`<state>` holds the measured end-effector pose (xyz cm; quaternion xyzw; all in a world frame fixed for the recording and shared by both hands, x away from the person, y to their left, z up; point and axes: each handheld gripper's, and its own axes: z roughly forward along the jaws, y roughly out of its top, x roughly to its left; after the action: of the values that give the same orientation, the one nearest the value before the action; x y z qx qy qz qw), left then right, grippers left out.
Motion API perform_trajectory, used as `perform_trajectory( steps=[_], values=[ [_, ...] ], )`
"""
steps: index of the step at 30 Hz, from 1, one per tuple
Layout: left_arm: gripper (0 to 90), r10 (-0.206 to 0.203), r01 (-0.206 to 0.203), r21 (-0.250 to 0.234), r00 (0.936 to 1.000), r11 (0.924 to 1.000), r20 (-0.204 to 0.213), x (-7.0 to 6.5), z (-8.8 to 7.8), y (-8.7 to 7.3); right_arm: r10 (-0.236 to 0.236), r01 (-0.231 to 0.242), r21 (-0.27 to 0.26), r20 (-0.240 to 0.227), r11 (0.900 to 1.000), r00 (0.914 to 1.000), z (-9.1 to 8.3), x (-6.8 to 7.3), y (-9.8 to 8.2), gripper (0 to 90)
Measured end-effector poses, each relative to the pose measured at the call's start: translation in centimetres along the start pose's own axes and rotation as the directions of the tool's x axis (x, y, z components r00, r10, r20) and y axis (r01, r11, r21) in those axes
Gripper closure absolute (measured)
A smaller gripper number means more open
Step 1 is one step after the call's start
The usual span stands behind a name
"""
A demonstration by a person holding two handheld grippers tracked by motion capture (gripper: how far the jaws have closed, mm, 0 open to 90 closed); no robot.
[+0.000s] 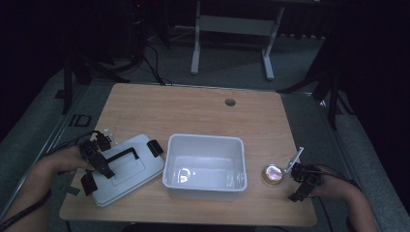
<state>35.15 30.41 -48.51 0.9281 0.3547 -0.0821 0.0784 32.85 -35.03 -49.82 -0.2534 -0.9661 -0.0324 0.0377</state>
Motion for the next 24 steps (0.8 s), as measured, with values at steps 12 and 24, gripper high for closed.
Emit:
perform_trajectory(
  steps=[12,24],
  values=[
    [13.0,-0.013,0.013,0.023,0.9999,0.9997,-0.008,0.3,0.3,-0.5,-0.018,0.018,0.008,0.053,1.0,0.9985,0.0,-0.6,2.0,11.4],
    [13.0,-0.009,0.009,0.017,0.9999,0.9998,-0.011,0.4,0.1,-0.7,-0.064,0.065,-0.003,0.11,0.998,0.9919,0.1,-0.5,3.9,10.7]
  ],
)
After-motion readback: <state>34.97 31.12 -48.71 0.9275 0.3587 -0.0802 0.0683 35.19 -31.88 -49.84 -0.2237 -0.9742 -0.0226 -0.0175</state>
